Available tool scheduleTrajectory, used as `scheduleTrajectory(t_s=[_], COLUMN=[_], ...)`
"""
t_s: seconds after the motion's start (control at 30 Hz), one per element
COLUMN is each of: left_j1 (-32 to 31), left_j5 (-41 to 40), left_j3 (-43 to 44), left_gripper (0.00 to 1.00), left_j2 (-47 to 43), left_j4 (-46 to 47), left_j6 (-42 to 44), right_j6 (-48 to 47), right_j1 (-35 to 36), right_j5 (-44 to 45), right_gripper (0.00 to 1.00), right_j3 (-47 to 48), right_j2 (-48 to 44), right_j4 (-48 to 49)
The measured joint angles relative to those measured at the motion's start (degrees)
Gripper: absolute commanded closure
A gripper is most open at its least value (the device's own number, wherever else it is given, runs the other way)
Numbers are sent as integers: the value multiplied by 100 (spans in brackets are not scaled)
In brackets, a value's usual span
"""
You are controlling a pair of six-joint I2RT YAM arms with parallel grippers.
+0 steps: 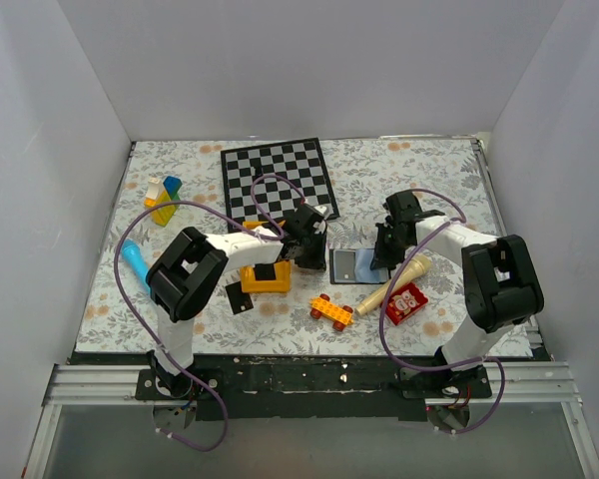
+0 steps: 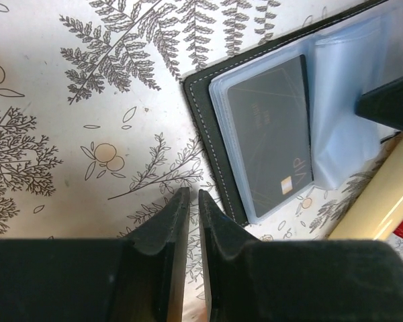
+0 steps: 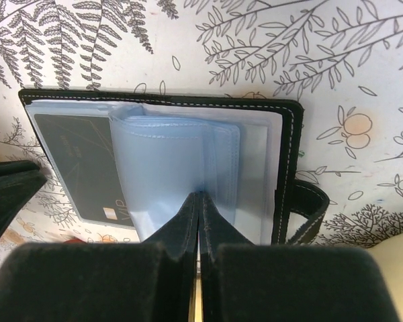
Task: Put the credit cards into the card holder
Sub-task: Insert the credit card into the card holder.
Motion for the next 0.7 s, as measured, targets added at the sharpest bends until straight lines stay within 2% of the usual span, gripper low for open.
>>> scheduleTrajectory(t_s=[0.7], left_j1=[4], left_j5=[313], left_j3=[4], left_gripper=[90], left_j2=[127], left_j4=[166], left_j6=[61], right_j6=[-33], right_j1=[420], right_j5=[-208], right_gripper=[99], right_j3=[431], right_j2=[433], right_j4=[61])
